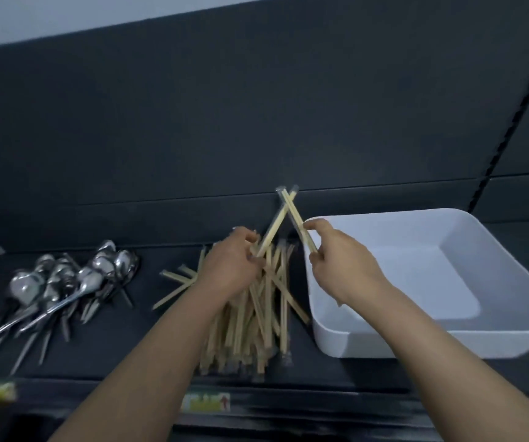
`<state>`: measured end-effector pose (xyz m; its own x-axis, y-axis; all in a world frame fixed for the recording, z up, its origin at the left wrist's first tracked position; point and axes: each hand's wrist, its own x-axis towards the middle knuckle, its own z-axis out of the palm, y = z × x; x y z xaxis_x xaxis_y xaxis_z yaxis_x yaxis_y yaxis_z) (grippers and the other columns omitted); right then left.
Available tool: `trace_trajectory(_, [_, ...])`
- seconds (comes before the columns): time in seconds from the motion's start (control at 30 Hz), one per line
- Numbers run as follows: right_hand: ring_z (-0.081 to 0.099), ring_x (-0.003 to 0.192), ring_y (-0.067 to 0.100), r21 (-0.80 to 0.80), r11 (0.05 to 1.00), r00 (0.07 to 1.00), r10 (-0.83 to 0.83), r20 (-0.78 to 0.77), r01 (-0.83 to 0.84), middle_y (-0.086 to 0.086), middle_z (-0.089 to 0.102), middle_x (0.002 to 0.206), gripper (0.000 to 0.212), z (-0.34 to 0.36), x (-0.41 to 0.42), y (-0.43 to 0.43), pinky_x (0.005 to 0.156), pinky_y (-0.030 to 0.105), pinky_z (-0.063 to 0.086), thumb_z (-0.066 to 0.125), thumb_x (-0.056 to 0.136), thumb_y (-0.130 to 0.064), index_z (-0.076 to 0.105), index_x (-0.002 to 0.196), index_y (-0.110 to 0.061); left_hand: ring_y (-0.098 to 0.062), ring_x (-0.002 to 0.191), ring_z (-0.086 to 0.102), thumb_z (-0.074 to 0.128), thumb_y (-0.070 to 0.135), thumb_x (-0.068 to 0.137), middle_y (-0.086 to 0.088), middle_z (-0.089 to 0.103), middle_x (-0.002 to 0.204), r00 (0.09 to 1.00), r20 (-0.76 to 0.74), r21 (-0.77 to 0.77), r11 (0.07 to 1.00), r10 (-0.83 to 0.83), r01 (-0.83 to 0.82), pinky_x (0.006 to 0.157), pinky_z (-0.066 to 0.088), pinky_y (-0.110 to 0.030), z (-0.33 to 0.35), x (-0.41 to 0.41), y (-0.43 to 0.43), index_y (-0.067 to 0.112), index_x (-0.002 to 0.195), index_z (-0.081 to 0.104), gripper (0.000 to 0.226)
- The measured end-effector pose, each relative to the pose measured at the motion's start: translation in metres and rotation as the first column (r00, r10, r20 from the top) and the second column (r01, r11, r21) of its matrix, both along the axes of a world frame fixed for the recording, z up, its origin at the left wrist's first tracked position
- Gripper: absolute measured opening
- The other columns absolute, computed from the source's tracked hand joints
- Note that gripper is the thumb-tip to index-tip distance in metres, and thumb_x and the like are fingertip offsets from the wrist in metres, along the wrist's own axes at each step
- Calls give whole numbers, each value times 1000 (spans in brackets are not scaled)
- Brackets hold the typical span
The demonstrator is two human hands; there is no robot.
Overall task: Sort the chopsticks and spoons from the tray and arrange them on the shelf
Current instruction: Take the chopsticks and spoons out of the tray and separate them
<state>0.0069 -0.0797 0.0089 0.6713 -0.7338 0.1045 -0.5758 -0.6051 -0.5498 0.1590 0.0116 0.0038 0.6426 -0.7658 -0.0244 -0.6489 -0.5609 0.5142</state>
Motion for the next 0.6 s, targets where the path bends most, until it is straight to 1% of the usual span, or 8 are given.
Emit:
trace_trajectory(0.1, [58,100,30,-45,997,996,54,-65,-57,5,59,116,53,-9,33,24,74,33,46,44,86,-8,42,136,-27,-21,94,61,68,32,87,-1,64,100,994,-76,14,997,74,-73,85,51,-36,-12,26,36,25,125,52,43])
trace_trajectory(0.17, [58,105,30,-43,997,991,62,-119,-67,6,58,121,53,-16,50,36,74,33,44,45,83,-7,47,133,-24,-21,94,62,69,34,86,-2,64,103,993,-94,42,996,77,-74,83,52,-34,-20,35,52,24,126,52,45])
trace_trajectory(0.27, [60,102,31,-46,997,977,51,-209,-62,7,62,117,40,-32,69,48,73,34,47,48,85,-13,55,124,-21,-20,94,63,68,38,86,-2,65,104,994,-108,78,997,22,-13,83,53,-35,-29,39,64,23,121,55,40])
trace_trajectory(0.33, [62,95,28,-81,994,964,44,-263,-67,5,66,107,26,-40,75,53,72,33,50,46,91,-27,61,111,-22,-18,92,63,63,38,90,0,65,105,994,-106,81,996,-24,33,83,53,-36,-32,40,66,21,118,58,33])
trace_trajectory(0.37, [62,93,27,-103,992,960,37,-277,-68,3,67,103,26,-42,76,54,71,33,49,43,93,-33,63,106,-23,-17,91,63,60,36,92,2,65,105,995,-89,77,996,-40,47,84,53,-36,-32,42,65,21,116,60,28])
trace_trajectory(0.43, [62,92,24,-156,987,966,8,-258,-50,0,67,99,27,-41,72,55,68,31,46,41,95,-36,66,101,-26,-16,95,62,54,31,95,5,65,108,998,-39,60,996,-59,61,87,52,-37,-30,45,62,23,113,62,21])
trace_trajectory(0.5, [60,93,23,-227,974,980,-28,-198,-18,-3,67,98,26,-38,63,52,66,30,43,42,94,-32,67,100,-28,-16,101,61,52,28,96,6,66,110,998,5,1,998,-69,69,89,52,-37,-25,46,57,25,112,63,19])
trace_trajectory(0.6, [55,94,21,-332,941,982,-120,-144,66,-5,65,95,26,-33,37,45,61,29,38,42,92,-26,67,96,-29,-14,95,62,54,28,95,10,66,98,986,29,-84,982,-165,167,85,53,-35,-15,37,38,26,109,65,18])
